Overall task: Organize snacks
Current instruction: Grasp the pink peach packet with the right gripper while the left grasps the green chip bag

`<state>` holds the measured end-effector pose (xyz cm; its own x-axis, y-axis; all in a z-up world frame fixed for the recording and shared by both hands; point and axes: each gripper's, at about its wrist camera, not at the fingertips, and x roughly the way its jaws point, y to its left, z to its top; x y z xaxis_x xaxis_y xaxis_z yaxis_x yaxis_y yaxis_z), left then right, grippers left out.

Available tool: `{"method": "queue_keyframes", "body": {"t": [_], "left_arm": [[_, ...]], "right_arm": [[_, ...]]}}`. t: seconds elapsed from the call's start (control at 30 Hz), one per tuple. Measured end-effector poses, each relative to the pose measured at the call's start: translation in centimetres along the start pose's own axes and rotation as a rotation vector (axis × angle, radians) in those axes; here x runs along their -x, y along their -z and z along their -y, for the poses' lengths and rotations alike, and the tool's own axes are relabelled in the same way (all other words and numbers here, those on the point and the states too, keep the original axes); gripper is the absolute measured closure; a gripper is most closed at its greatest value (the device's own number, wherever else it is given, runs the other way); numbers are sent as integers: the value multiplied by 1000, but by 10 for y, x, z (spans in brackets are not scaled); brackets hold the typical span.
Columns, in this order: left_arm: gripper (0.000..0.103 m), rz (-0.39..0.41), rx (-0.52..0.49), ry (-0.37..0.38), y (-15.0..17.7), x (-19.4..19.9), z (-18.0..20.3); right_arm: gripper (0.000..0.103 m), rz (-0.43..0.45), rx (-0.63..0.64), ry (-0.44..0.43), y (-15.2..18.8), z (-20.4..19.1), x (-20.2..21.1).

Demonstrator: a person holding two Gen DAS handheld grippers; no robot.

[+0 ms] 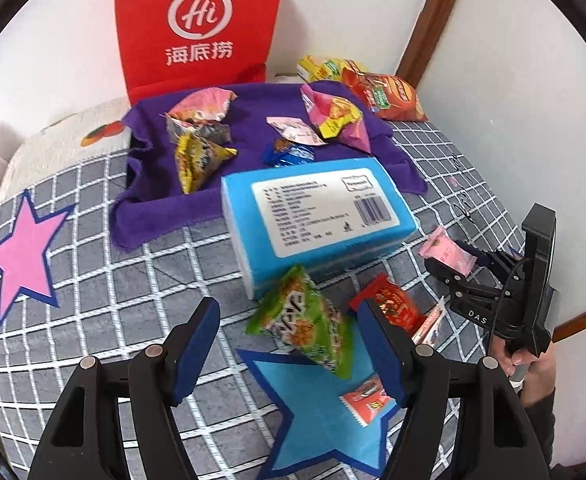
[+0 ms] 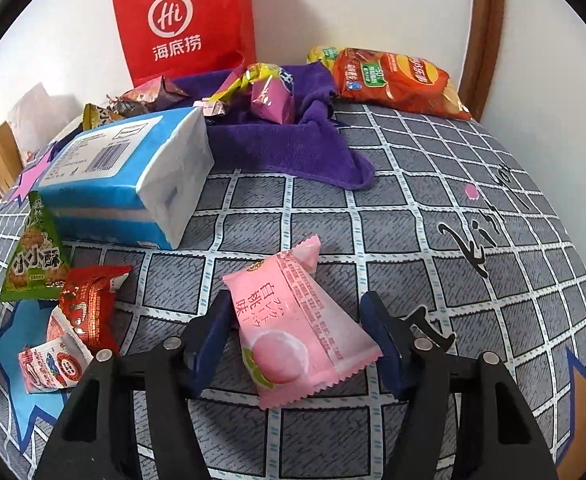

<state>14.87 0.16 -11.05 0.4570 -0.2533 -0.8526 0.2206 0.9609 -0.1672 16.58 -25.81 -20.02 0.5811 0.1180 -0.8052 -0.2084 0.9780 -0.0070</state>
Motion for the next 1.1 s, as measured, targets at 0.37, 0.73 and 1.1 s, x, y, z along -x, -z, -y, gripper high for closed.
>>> {"method": "queue_keyframes", "body": {"t": [0.37, 0.73, 1.1], "left_arm": [[34, -69, 25, -10, 13, -46, 15], [36, -61, 10, -70, 14, -70, 22], [54, -51, 28, -14, 16, -61, 13]], "right_arm": [[41, -3, -28, 21, 2, 2, 1], [41, -4, -29, 25, 3, 1, 1], [40, -4, -31, 23, 3, 1, 1]]}}
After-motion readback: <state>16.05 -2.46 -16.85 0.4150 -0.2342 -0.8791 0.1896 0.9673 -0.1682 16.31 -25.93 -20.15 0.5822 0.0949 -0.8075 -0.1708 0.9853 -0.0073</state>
